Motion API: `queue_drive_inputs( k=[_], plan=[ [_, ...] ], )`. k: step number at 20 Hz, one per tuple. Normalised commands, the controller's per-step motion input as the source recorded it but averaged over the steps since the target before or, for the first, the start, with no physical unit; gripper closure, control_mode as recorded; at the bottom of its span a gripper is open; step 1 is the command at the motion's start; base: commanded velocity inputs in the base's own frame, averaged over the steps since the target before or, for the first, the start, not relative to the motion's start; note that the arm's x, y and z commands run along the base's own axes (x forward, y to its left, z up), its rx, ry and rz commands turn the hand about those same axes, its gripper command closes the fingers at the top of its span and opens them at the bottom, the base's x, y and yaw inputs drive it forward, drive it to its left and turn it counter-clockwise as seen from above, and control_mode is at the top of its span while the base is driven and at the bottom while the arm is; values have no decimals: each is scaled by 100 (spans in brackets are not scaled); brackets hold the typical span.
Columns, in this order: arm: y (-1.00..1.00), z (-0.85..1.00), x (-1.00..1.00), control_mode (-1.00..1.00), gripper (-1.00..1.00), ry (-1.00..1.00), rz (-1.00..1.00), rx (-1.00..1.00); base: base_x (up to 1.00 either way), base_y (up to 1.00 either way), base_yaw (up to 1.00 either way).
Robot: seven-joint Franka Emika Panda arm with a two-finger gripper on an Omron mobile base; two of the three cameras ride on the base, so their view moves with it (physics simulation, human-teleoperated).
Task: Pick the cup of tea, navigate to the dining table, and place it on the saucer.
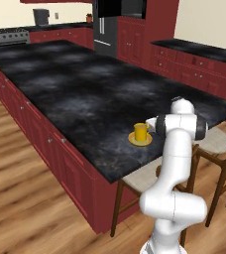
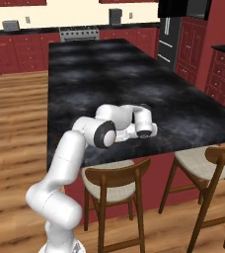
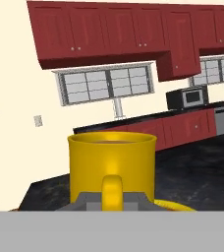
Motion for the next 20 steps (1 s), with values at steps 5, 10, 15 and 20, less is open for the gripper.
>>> queue_drive_inputs(
  k=[5, 10, 15, 20],
  plan=[
    [-10, -18, 17, -100, 100, 0, 0, 0, 0, 0, 0],
    [-3, -28, 16, -100, 100, 0, 0, 0, 0, 0, 0],
    [0, -27, 20, -100, 100, 0, 0, 0, 0, 0, 0],
    [0, -12, 5, -100, -100, 0, 0, 0, 0, 0, 0]
  ],
)
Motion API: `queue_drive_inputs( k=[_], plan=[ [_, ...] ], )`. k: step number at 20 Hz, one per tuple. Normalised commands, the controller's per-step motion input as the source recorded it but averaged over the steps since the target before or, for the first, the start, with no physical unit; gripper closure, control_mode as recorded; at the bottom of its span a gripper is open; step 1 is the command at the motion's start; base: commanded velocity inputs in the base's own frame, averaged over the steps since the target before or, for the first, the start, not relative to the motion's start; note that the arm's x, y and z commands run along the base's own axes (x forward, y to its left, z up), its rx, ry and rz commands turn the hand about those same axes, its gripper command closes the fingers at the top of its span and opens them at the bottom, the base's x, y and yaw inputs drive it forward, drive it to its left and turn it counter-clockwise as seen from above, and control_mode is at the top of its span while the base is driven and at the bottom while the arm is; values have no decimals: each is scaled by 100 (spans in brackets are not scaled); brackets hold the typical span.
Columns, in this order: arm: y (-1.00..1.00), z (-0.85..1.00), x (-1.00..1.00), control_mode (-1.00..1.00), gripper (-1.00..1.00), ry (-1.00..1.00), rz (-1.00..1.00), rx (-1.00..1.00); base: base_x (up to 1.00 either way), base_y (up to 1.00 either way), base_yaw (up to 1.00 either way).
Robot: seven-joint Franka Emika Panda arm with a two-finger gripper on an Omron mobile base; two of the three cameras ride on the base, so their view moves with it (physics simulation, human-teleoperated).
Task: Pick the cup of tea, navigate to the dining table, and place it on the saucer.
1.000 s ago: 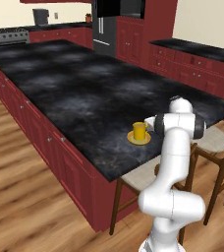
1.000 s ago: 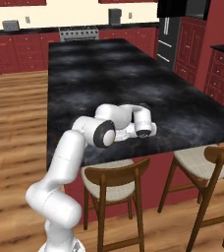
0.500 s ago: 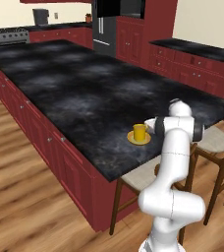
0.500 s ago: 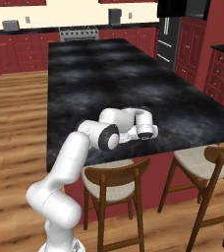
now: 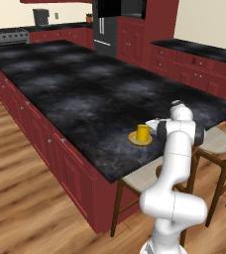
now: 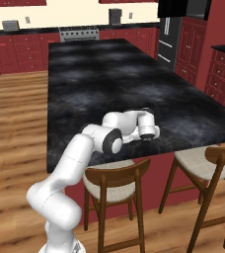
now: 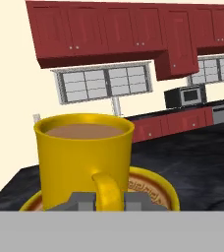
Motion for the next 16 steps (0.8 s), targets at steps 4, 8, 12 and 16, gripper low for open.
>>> queue_drive_inputs(
  k=[4, 8, 12, 16],
  plan=[
    [1, 0, 0, -100, -100, 1, -3, 0, 0, 0, 0],
    [1, 10, 0, -100, -100, 0, -7, 0, 0, 0, 0],
    [1, 33, 0, -100, -100, 0, -8, 0, 0, 0, 0],
    [0, 42, -1, -100, -100, -3, -9, 0, 0, 0, 0]
  ],
)
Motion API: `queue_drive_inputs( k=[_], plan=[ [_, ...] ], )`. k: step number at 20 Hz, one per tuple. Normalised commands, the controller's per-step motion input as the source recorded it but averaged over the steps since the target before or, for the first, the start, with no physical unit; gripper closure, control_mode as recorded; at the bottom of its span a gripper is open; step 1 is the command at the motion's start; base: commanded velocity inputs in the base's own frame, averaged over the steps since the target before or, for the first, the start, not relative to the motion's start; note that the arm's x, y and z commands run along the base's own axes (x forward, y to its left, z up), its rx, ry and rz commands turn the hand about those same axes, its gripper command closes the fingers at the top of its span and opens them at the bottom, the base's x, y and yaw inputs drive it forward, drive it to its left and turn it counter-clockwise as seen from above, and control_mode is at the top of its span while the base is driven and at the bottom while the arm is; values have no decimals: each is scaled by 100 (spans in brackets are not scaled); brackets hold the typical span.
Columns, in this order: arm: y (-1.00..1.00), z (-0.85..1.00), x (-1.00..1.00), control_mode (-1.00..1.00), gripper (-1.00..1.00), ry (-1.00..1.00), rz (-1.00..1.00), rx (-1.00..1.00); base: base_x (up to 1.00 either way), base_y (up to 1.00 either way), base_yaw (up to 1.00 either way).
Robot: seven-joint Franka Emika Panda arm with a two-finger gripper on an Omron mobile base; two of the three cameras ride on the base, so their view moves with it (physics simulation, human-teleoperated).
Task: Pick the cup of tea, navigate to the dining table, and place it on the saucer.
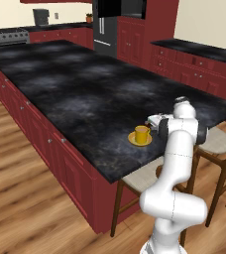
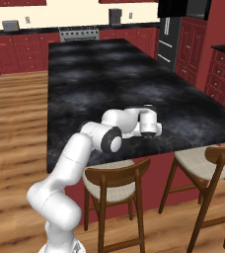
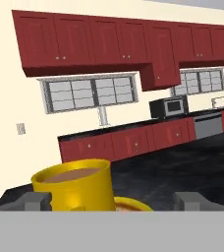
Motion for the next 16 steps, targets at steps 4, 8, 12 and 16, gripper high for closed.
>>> queue_drive_inputs(
  k=[4, 8, 12, 16],
  plan=[
    [0, 50, -14, -100, -100, -6, -8, -2, 0, 0, 0],
    [2, 52, -24, -100, -100, -1, -3, -5, 0, 0, 0],
    [13, 42, -51, -100, -100, -3, -14, -1, 0, 0, 0],
    [16, 37, -57, -100, -100, -8, -25, 0, 0, 0, 0]
  ],
)
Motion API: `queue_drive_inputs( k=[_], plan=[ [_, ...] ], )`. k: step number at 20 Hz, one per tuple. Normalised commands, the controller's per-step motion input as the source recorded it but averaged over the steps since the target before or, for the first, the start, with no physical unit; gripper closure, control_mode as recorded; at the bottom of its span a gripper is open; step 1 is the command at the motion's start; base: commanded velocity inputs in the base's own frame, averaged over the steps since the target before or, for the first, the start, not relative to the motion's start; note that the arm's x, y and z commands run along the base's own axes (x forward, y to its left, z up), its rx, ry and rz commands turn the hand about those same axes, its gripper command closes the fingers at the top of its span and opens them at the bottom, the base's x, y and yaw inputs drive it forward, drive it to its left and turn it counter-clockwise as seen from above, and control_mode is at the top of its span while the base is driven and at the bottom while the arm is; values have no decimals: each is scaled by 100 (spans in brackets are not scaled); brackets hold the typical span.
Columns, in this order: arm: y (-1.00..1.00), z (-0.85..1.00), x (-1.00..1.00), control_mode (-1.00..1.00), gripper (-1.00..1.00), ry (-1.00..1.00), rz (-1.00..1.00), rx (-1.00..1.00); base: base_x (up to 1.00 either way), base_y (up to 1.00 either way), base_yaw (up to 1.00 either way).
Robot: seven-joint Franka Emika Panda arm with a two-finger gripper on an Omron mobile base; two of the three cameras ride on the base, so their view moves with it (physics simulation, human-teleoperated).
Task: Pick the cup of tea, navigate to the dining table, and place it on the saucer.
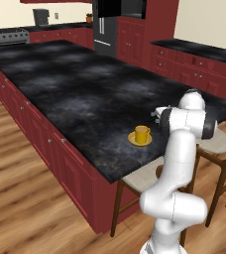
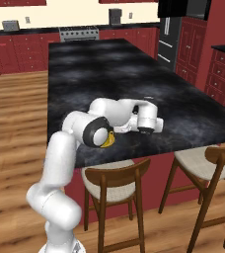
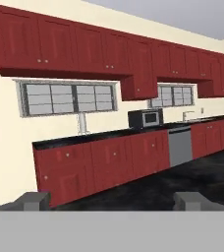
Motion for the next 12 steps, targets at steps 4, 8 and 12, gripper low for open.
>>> queue_drive_inputs(
  k=[4, 8, 12],
  plan=[
    [18, 50, -38, -100, -100, -3, -19, -3, 0, 0, 0],
    [16, 55, -25, -100, -100, -3, -15, -7, 0, 0, 0],
    [18, 47, -28, -100, -100, -1, -14, -7, 0, 0, 0]
  ],
)
